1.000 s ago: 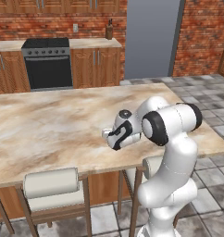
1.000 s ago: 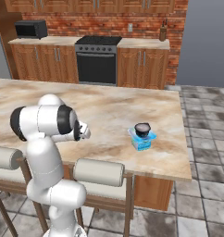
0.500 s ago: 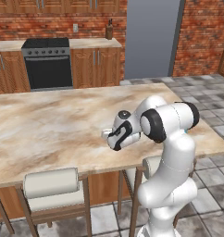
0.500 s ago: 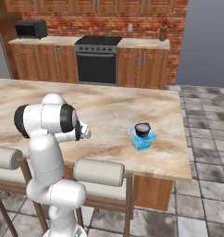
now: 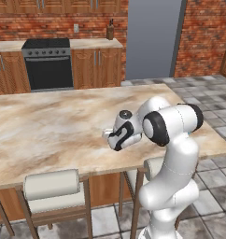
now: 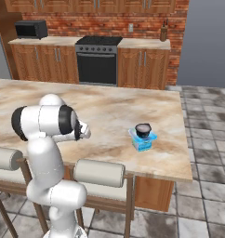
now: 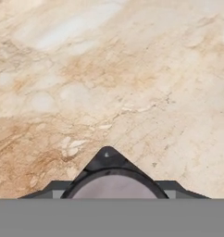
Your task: Stack the yogurt containers by placing the smaller containers on top of the larger containers.
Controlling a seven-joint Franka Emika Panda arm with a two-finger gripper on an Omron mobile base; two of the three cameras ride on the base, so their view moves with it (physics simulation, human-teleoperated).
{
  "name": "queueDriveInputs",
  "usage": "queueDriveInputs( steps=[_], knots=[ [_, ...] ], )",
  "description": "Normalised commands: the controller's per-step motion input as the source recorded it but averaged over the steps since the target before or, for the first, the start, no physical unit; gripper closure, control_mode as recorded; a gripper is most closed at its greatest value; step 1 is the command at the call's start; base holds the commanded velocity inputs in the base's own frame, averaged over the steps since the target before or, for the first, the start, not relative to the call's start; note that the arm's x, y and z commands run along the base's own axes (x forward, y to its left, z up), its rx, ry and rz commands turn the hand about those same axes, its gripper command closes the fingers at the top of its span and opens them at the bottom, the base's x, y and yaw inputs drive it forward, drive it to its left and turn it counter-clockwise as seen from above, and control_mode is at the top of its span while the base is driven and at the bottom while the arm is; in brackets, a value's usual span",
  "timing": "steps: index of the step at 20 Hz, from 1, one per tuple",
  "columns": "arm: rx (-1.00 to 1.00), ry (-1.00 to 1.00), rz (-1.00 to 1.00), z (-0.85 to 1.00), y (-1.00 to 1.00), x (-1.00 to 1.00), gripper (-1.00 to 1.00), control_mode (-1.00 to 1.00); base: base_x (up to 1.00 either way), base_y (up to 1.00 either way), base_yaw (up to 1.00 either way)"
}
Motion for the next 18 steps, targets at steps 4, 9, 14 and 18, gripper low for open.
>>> queueDriveInputs(
  steps=[4, 9, 14, 18],
  knots=[
    [0.00, 0.04, -0.02, 0.49, -0.22, -0.06, 1.00, -1.00, 0.00, 0.00, 0.00],
    [0.00, 0.06, -0.02, 0.54, -0.27, -0.05, 1.00, -1.00, 0.00, 0.00, 0.00],
    [0.00, 0.07, -0.02, 0.51, -0.27, -0.08, 1.00, -1.00, 0.00, 0.00, 0.00],
    [0.01, 0.06, -0.02, 0.51, -0.25, -0.10, 1.00, -1.00, 0.00, 0.00, 0.00]
  ],
)
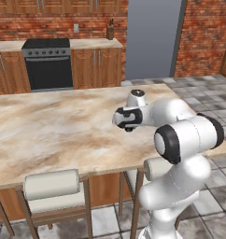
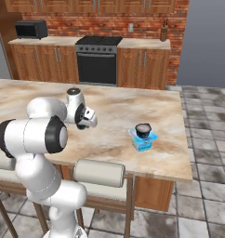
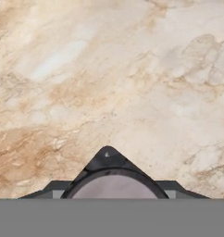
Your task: Stack the yogurt containers by placing the smaller containers on top of the larger containers.
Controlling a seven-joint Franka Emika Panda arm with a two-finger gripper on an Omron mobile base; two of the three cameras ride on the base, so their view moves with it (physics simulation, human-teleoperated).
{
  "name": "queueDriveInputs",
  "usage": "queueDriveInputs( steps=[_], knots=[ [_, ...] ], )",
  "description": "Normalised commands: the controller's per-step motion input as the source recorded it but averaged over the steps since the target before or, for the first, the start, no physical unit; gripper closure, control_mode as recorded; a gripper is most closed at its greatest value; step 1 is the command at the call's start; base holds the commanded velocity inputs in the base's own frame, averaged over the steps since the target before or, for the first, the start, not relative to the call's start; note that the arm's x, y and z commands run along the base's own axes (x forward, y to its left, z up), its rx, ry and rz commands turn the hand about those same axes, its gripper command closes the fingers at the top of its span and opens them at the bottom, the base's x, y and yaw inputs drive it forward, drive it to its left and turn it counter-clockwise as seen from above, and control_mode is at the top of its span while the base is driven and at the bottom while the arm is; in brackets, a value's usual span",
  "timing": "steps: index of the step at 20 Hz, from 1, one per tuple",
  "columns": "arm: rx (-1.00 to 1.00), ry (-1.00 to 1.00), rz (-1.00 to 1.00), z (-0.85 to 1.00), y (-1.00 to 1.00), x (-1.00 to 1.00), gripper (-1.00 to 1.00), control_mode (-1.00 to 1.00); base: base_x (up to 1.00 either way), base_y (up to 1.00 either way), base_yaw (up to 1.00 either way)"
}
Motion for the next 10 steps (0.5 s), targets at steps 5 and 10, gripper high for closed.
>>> queueDriveInputs(
  steps=[5, 10],
  knots=[
    [0.01, 0.05, -0.02, 0.52, -0.23, -0.12, 1.00, -1.00, 0.00, 0.00, 0.00],
    [0.00, 0.01, -0.02, 0.49, -0.19, -0.17, 1.00, -1.00, 0.00, 0.00, 0.00]
  ],
)
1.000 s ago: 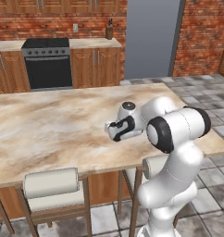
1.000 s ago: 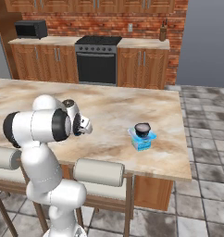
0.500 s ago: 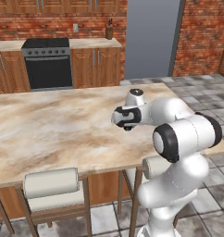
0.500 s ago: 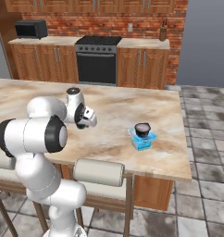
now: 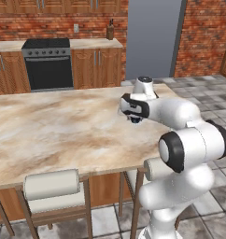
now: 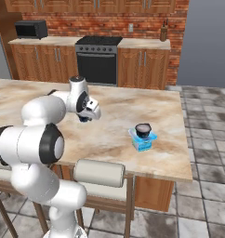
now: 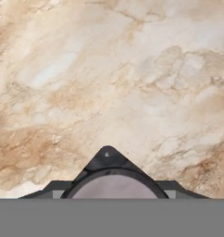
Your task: Stack the yogurt containers by placing the smaller containers on top of the larger containers.
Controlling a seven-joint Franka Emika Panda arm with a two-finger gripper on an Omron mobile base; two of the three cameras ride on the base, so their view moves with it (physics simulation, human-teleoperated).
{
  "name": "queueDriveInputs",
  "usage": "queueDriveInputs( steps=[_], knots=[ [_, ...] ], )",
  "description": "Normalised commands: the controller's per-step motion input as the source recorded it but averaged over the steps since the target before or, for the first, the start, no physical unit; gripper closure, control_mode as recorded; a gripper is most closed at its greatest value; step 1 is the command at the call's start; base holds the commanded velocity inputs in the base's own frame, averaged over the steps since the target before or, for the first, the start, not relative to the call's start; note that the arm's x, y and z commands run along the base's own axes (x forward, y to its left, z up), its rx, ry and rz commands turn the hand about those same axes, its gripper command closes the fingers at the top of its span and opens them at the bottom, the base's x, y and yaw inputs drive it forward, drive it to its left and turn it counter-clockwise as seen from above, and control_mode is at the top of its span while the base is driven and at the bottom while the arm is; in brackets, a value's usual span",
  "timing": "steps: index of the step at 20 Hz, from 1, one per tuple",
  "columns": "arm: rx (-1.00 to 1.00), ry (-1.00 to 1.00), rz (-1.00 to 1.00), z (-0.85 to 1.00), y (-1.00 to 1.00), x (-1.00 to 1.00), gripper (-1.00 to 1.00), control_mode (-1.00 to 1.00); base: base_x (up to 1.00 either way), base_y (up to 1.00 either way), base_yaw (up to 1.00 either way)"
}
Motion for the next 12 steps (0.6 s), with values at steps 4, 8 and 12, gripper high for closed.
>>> queueDriveInputs(
  steps=[4, 8, 12],
  knots=[
    [0.00, 0.03, -0.02, 0.39, -0.20, -0.19, 1.00, -1.00, 0.00, 0.00, 0.00],
    [0.00, 0.01, -0.03, 0.32, -0.17, -0.25, 1.00, -1.00, 0.00, 0.00, 0.00],
    [0.00, 0.00, -0.04, 0.25, -0.20, -0.35, 1.00, -1.00, 0.00, 0.00, 0.00]
  ],
)
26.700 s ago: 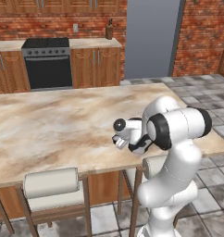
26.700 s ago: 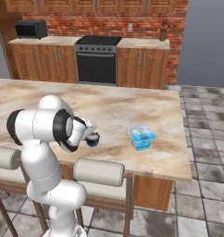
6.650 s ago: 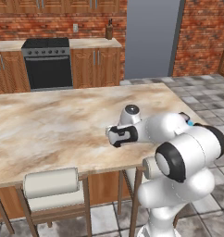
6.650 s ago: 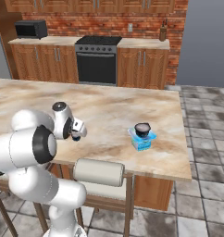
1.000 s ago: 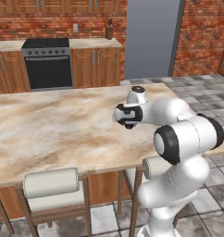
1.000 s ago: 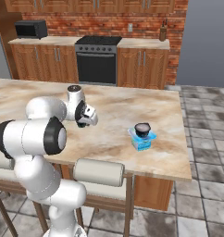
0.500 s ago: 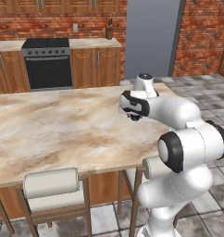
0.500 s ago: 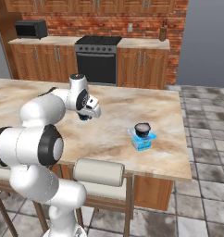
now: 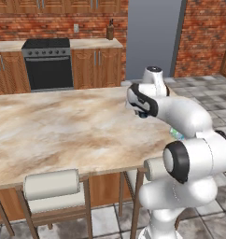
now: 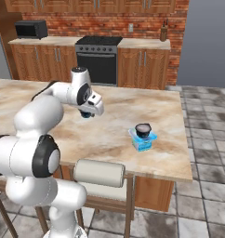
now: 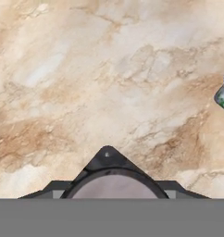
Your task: Stack the yogurt containers by placing the smaller containers on top of the larger containers.
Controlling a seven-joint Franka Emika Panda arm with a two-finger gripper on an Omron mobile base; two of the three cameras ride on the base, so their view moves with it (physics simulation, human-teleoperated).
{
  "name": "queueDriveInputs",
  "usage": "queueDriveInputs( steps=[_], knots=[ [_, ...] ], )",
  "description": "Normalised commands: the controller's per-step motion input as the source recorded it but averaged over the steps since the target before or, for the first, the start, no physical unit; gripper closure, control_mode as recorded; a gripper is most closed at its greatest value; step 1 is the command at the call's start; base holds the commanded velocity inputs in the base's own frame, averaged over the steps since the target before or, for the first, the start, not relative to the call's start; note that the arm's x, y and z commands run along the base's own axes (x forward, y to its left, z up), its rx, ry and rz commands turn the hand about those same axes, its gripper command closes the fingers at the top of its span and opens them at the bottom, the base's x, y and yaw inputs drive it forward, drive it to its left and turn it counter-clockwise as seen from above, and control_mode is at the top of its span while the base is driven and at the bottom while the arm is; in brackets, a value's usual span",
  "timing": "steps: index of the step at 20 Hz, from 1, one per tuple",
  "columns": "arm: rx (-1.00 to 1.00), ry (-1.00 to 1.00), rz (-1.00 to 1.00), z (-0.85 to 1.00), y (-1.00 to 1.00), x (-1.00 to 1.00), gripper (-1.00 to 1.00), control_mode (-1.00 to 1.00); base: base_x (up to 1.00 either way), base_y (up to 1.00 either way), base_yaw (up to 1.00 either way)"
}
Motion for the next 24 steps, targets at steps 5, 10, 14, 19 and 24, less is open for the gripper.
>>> queueDriveInputs(
  steps=[5, 10, 14, 19, 24],
  knots=[
    [0.00, 0.00, -0.03, 0.16, -0.25, -0.40, 1.00, -1.00, 0.00, 0.00, 0.00],
    [0.00, -0.02, -0.04, 0.05, -0.33, -0.52, 1.00, -1.00, 0.00, 0.00, 0.00],
    [0.00, 0.00, -0.05, 0.10, -0.32, -0.48, 1.00, -1.00, 0.00, 0.00, 0.00],
    [0.00, 0.00, -0.04, 0.20, -0.29, -0.30, 1.00, -1.00, 0.00, 0.00, 0.00],
    [0.00, 0.00, -0.02, 0.36, -0.26, -0.11, 1.00, -1.00, 0.00, 0.00, 0.00]
  ],
)
